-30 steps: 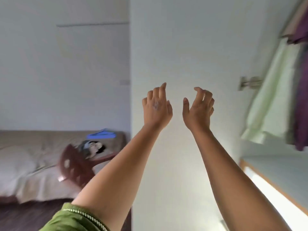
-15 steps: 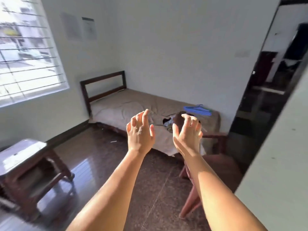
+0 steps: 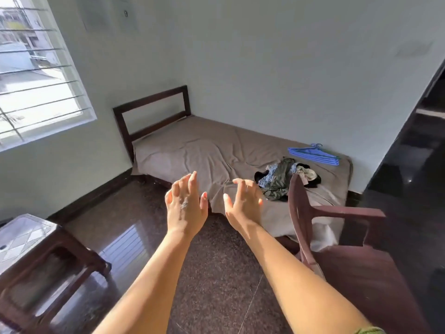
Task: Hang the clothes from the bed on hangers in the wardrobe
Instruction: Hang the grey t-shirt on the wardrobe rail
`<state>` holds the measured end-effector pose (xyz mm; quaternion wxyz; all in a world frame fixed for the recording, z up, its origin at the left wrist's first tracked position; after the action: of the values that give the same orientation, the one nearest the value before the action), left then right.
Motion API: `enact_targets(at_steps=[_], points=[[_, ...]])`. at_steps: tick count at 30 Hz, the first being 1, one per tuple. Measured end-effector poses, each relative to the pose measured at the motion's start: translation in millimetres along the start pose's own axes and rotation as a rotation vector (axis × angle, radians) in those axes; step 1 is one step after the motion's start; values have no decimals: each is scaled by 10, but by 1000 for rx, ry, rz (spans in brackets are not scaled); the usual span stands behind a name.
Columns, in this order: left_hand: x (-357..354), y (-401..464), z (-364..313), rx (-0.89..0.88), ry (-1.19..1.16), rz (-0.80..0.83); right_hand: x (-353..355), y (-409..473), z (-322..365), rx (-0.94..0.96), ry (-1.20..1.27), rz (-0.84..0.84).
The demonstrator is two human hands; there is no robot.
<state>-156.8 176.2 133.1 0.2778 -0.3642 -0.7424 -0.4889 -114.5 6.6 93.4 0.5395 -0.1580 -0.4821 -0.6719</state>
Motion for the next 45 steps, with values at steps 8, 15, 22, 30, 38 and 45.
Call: enact_targets(at_steps=[8, 15, 22, 30, 38, 45], points=[[-1157, 1095, 379, -21, 5, 53, -923, 1152, -324, -7, -84, 30], [-2472, 2446, 51, -182, -79, 197, -1617, 2298, -1212, -165, -163, 116], [-4047, 3031, -508, -315, -45, 547, -2348, 2739, -2592, -485, -172, 242], [-6059, 3328, -1208, -340, -37, 877, -3310, 2861, -4690, -920, -39, 540], [-7416, 3721, -1840, -450, -23, 983, -3990, 2965, -5812, -1189, 77, 677], [-7982, 3898, -2184, -530, -67, 1100, -4064, 3078, -6194, -1496, 217, 373]])
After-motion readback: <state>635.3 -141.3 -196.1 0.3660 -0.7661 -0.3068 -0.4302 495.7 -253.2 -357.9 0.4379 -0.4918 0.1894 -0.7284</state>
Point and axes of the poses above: each hand's wrist, its own y-axis towards the middle knuckle, its own x-axis out of the back of the hand, z = x × y, the point moved 10 cm from there along y, towards the middle knuckle, and after that the axes turned 8 degrees about x, right-handed, at the moved point
